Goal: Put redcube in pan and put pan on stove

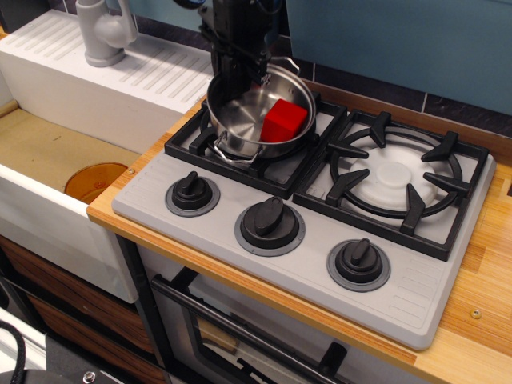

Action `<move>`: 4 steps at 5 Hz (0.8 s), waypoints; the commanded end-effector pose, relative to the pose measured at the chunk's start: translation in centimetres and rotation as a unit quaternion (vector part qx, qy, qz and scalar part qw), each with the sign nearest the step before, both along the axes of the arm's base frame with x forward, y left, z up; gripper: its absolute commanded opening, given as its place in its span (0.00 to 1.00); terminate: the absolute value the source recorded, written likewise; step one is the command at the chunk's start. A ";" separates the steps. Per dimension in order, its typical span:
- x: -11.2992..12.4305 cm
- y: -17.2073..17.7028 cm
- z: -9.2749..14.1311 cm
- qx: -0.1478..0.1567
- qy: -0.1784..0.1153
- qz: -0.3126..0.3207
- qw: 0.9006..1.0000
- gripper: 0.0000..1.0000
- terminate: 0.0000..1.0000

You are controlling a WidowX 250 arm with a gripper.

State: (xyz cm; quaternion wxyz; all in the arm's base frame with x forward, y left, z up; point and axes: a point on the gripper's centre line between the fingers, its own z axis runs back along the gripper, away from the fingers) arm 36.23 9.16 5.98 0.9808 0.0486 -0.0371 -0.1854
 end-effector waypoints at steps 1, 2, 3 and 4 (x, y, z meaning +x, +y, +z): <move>1.2 0.7 0.3 -0.003 -0.050 -0.009 0.999 0.00 0.00; 0.9 0.7 0.3 -0.003 -0.051 -0.012 0.999 1.00 0.00; 0.3 0.7 0.9 0.010 -0.049 -0.024 0.998 1.00 0.00; -1.0 0.3 2.0 0.002 -0.037 -0.022 0.999 1.00 0.00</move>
